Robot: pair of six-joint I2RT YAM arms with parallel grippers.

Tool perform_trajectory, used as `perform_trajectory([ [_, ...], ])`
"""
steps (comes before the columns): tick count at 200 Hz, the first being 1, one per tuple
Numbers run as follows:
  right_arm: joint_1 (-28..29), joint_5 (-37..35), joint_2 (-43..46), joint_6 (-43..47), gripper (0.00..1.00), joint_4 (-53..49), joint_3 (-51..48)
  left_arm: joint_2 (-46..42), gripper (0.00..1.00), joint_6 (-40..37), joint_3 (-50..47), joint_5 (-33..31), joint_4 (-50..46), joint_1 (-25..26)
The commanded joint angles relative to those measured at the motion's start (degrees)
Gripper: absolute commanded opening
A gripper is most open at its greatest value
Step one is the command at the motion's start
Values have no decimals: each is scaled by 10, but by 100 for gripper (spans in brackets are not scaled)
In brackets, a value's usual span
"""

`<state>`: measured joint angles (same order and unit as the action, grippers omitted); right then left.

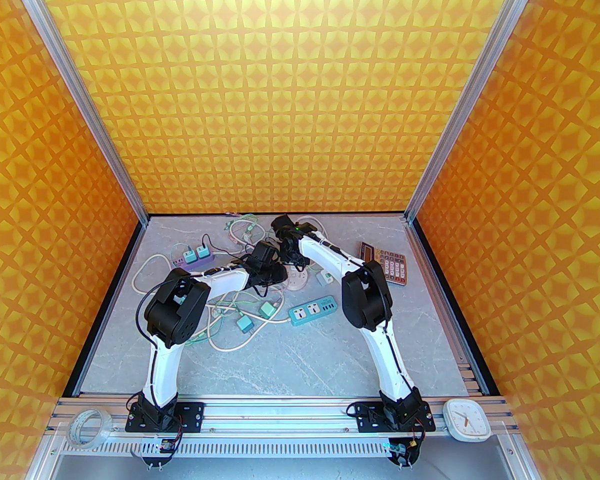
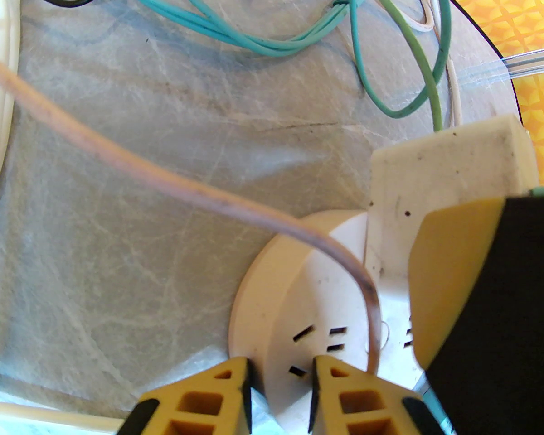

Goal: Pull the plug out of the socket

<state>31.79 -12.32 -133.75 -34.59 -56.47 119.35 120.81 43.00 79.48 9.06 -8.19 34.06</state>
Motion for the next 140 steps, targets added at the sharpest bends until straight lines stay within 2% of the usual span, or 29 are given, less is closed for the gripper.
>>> perform_trajectory([
  [1, 34, 105, 14, -12, 12, 23, -8, 80, 23, -13, -30, 30, -81, 33],
  [23, 57, 72, 68, -34, 12, 76, -87, 86, 23, -8, -26, 30, -81, 33],
  [60, 75, 77, 97, -62, 12, 123, -157, 90, 23, -7, -23, 30, -82, 33],
  [104, 45, 122, 66, -50, 10, 107, -116, 86, 22, -13, -30, 30, -83, 33],
  [140, 18, 153, 15, -19, 10, 54, -32, 86, 22, -19, -30, 30, -86, 33],
])
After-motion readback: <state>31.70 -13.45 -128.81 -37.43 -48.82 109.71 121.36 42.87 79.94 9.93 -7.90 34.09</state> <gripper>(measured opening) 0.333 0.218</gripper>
